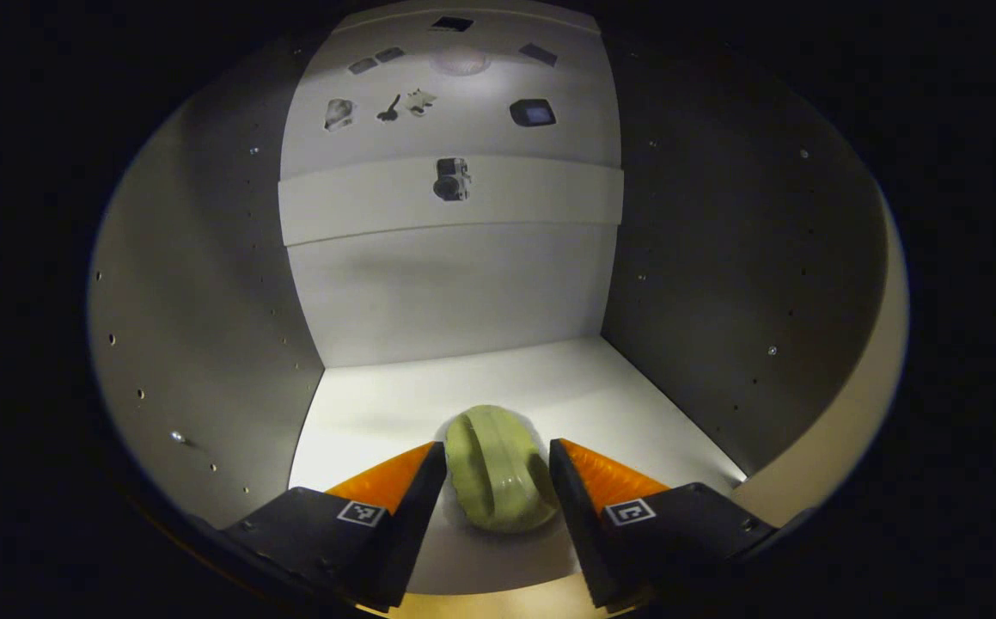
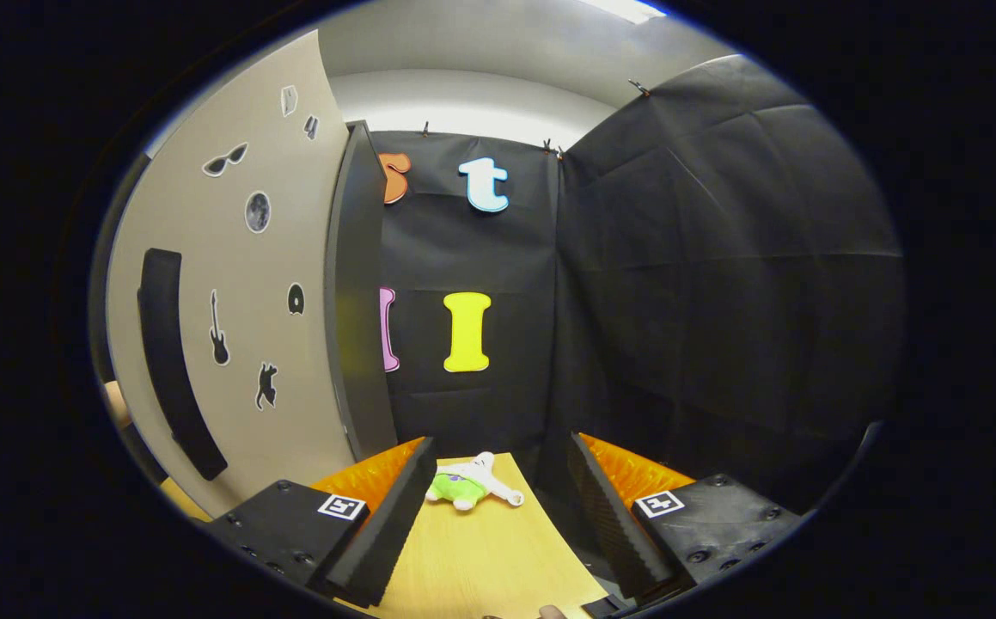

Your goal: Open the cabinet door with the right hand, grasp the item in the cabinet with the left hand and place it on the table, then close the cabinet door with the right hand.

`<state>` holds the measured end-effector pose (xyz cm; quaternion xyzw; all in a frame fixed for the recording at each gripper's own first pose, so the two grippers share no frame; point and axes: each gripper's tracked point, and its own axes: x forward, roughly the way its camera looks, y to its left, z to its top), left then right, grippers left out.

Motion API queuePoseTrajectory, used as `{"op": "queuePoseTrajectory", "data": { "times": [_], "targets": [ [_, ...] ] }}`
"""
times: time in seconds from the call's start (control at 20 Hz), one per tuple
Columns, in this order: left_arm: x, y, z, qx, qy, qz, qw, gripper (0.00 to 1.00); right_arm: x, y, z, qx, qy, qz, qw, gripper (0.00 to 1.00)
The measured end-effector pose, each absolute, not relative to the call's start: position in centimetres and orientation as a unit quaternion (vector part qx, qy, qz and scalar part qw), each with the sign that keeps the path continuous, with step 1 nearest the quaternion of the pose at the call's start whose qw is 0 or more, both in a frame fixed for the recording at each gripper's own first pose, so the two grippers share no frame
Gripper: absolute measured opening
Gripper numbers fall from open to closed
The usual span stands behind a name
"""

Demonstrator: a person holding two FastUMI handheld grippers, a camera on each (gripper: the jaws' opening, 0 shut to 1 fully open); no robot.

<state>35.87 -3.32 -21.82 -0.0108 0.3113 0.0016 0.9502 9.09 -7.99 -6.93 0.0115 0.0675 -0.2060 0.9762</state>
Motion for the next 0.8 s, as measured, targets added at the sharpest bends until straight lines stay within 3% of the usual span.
{"op": "queuePoseTrajectory", "data": {
  "times": [0.15,0.35,0.55,0.8],
  "targets": [
    [36.5,-3.9,-22.2,-0.018,0.319,0.0,0.948,0.73,9.4,-8.3,-7.3,0.007,0.073,-0.208,0.975,0.98],
    [37.3,-4.4,-22.5,-0.003,0.324,-0.003,0.946,0.58,9.5,-8.4,-7.6,0.006,0.078,-0.206,0.975,1.0],
    [37.8,-4.4,-22.7,0.006,0.322,0.006,0.947,0.27,9.5,-8.5,-7.9,0.004,0.086,-0.209,0.974,1.0],
    [37.3,-4.0,-22.5,-0.005,0.32,0.026,0.947,0.24,9.6,-8.3,-7.8,0.008,0.089,-0.203,0.975,0.98]
  ]
}}
